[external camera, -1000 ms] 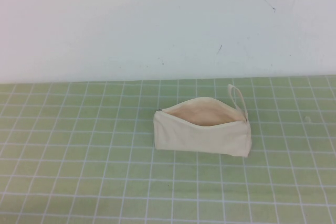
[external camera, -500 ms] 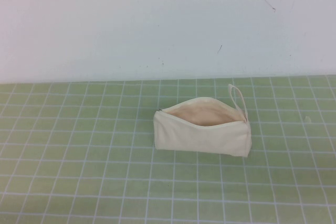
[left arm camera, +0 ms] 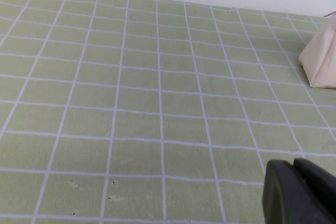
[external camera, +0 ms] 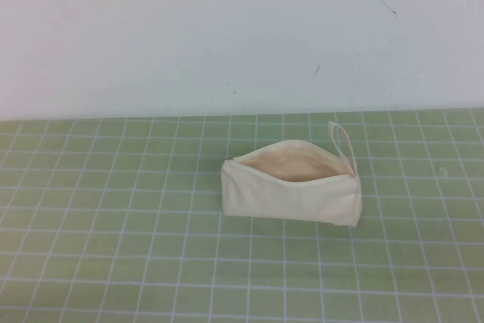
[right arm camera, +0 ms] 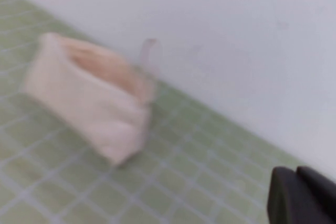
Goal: Put eraser into pencil case
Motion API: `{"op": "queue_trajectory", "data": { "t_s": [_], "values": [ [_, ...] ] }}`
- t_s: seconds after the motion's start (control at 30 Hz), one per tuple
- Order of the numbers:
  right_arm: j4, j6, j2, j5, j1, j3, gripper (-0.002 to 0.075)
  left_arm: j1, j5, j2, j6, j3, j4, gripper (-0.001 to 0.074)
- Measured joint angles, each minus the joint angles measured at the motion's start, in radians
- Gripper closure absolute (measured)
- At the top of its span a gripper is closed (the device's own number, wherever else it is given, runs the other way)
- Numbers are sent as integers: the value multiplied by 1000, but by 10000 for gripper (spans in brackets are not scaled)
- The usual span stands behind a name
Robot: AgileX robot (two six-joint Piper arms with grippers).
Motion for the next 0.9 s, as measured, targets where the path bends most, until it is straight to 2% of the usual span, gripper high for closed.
{"op": "queue_trajectory", "data": {
  "t_s": [0.13, 0.27, 0.53, 0.6, 0.77, 0.9],
  "values": [
    [0, -7, -157, -4, -148, 59, 727, 0, 0, 0, 0, 0, 0, 736],
    [55, -7, -295, 19, -245, 121, 727, 0, 2, 0, 0, 0, 0, 736],
    [155, -1, -337, 56, -252, 226, 727, 0, 2, 0, 0, 0, 0, 736],
    [52, 93, -337, 59, -252, 257, 727, 0, 2, 0, 0, 0, 0, 736],
    [-313, 547, -341, 82, -252, 295, 727, 0, 2, 0, 0, 0, 0, 736],
    [-410, 670, -343, 122, -252, 295, 727, 0, 2, 0, 0, 0, 0, 736]
  ]
}}
